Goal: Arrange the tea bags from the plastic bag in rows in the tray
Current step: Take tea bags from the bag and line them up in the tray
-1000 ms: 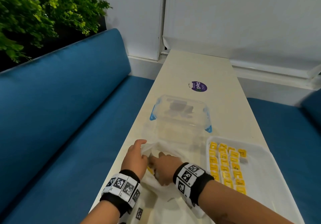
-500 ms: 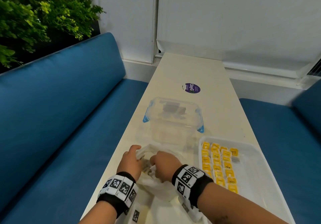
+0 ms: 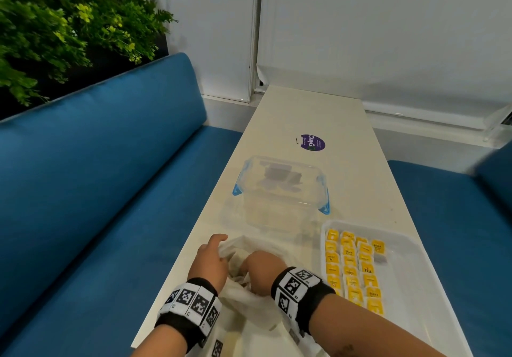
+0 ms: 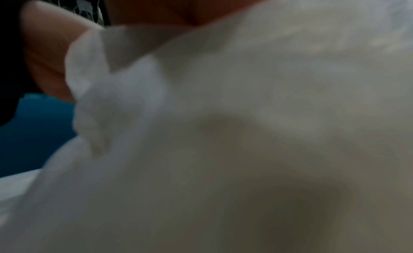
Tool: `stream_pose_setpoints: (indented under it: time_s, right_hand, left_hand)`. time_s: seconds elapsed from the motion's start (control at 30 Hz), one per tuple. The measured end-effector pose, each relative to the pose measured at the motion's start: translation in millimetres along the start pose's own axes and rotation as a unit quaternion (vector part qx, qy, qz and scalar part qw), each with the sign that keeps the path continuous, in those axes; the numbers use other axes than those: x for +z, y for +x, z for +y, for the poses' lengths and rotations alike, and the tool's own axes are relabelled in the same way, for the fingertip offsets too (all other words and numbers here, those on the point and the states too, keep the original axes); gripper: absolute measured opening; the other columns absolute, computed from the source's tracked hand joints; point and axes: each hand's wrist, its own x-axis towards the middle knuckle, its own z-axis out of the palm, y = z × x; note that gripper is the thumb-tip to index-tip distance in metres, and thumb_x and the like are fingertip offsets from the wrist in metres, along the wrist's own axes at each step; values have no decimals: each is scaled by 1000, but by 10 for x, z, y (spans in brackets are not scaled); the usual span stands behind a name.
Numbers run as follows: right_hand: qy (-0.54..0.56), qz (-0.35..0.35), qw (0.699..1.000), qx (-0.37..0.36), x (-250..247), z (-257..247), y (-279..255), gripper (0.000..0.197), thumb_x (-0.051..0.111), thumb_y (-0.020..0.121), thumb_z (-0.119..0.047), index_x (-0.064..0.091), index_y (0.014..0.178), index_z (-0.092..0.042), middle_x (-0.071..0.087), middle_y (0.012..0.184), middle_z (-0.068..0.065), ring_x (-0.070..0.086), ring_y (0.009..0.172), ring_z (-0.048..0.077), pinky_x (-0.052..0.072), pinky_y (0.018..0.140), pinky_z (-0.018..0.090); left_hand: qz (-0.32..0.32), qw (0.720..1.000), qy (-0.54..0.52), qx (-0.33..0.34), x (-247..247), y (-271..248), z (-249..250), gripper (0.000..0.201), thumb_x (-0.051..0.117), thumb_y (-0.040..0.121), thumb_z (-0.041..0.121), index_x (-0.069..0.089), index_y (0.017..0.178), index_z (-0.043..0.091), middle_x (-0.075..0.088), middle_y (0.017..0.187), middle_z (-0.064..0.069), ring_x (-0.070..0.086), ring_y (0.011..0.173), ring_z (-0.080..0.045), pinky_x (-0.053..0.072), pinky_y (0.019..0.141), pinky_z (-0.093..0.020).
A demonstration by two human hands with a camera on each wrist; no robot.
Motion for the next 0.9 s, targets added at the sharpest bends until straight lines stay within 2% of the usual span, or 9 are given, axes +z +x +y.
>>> stream_pose_setpoints:
  time_s: [0.13, 0.3, 0.4, 0.5, 0.6, 0.67, 0.73, 0.83, 0.9]
  right_hand:
    - [62, 84, 994, -33, -144, 25, -80, 29, 58, 83, -3, 65, 111, -7, 63, 114, 12, 58, 105, 27, 38, 77, 26]
    - [202, 177, 963, -37, -354, 129, -193, 8, 66, 76, -7, 69, 84, -7, 55, 78, 0, 51, 78, 15, 35, 64, 20]
    - [336, 196, 921, -8, -513, 268, -304, 19, 73, 69, -2, 62, 67, -18, 54, 64, -6, 51, 68, 11, 41, 58, 20]
    - [441, 221, 870, -13, -711, 387, -544, 26, 75, 68, 2, 59, 62, -18, 56, 62, -4, 50, 61, 9, 42, 58, 21]
    - [537, 236, 808, -58, -903, 499, -831, 26, 71, 68, 11, 59, 65, -13, 57, 63, 1, 54, 55, 9, 44, 51, 16]
    - [577, 242, 777, -74, -988, 587, -998, 26, 70, 68, 12, 61, 67, -12, 59, 64, 3, 57, 58, 13, 47, 54, 18]
    - [602, 249, 754, -83, -1024, 666, -1145, 26, 70, 68, 11, 62, 67, -13, 60, 68, 7, 59, 64, 19, 49, 59, 24]
    - [612, 266, 740, -83, -990, 787, -1334, 25, 71, 67, 12, 62, 69, -11, 60, 71, 11, 59, 67, 22, 50, 58, 24]
    - [604, 283, 741, -72, -927, 885, -1449, 24, 71, 67, 13, 61, 69, -9, 59, 69, 10, 58, 63, 19, 49, 54, 21]
  left_hand:
    - [-5, 1000, 7, 0, 33, 38, -32, 48, 35, 88, 2, 43, 129, 25, 52, 113, -9, 51, 88, -20, 39, 75, -27]
    - [-5, 1000, 11, -17, 45, 96, -16, 45, 39, 88, 6, 43, 129, 23, 55, 112, -12, 55, 92, -26, 43, 76, -30]
    - [-5, 999, 18, -42, 18, 58, 52, 50, 51, 88, 16, 37, 136, 21, 49, 124, -14, 52, 108, -30, 44, 90, -37]
    - [63, 998, 23, -10, -97, -47, 231, 57, 58, 86, 22, 36, 138, 18, 37, 139, -12, 35, 128, -30, 33, 104, -41]
    - [87, 982, -143, 90, -186, -213, 591, 38, 48, 94, 25, 45, 131, 20, 45, 134, -9, 47, 120, -25, 37, 98, -33]
    - [12, 953, -286, 103, -123, -322, 876, 33, 32, 97, 39, 49, 122, 25, 54, 125, -9, 56, 108, -22, 42, 90, -32]
    - [-88, 902, -419, 61, 36, -410, 1099, 50, 18, 93, 54, 53, 118, 29, 59, 121, -8, 61, 100, -21, 50, 81, -35]
    - [-248, 790, -559, -47, 342, -505, 1271, 71, 9, 83, 72, 60, 112, 32, 66, 116, -5, 62, 100, -28, 51, 78, -45]
    - [-335, 711, -611, -92, 525, -584, 1342, 77, 14, 77, 78, 68, 102, 30, 69, 110, -10, 63, 96, -38, 52, 73, -55]
